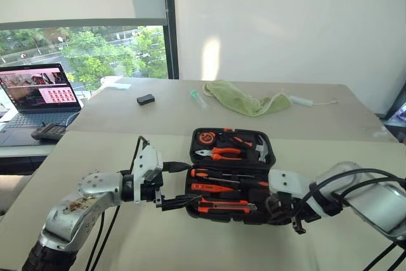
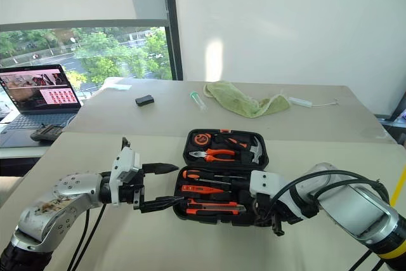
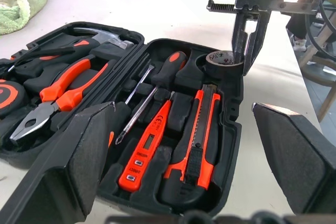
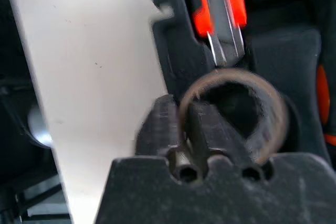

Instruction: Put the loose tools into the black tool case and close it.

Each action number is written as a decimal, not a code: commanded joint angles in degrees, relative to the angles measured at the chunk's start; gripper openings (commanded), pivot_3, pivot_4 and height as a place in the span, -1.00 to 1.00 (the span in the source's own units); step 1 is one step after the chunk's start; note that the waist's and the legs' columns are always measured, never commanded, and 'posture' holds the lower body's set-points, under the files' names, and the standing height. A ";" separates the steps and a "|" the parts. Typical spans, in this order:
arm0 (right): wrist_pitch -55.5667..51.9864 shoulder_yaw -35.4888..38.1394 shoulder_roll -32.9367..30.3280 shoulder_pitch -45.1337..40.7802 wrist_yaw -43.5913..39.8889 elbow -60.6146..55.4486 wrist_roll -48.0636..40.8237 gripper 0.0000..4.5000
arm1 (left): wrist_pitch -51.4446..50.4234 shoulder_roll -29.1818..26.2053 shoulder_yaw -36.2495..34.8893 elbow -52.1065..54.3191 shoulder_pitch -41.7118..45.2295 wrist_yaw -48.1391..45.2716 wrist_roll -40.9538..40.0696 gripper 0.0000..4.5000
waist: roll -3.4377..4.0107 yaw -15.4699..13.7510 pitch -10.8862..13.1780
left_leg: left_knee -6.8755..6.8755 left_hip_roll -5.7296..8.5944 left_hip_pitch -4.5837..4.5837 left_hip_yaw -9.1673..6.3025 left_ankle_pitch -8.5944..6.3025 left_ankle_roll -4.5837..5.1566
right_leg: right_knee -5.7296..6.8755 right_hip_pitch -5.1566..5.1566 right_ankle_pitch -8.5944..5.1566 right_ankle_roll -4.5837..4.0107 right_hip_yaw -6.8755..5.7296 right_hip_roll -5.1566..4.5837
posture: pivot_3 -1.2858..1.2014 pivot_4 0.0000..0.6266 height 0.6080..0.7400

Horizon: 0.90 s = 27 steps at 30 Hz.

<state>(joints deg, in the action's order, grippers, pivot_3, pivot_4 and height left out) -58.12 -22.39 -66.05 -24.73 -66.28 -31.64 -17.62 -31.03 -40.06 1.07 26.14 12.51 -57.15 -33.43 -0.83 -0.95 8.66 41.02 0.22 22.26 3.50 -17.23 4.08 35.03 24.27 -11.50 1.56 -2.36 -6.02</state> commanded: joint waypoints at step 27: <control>-4.70 27.93 19.12 -8.88 25.37 15.73 -5.90 0.97 | -23.98 16.05 -4.13 -4.93 14.22 37.38 3.38 1.00 | -0.26 -0.18 0.18 | 0.01 0.07 0.01 -0.03 0.13 0.03 | -0.01 -0.08 0.35 0.12 0.06 0.25 | 0.03 -0.52 1.00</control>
<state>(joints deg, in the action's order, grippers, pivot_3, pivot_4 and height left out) -65.51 4.11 -48.49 -32.34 -46.41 -19.51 -26.87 -49.99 -26.54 -1.22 21.77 23.88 -27.56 -31.28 -1.08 -1.12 8.84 41.01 0.28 22.30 3.47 -17.08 4.07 35.01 24.21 -11.15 1.67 -2.30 -5.73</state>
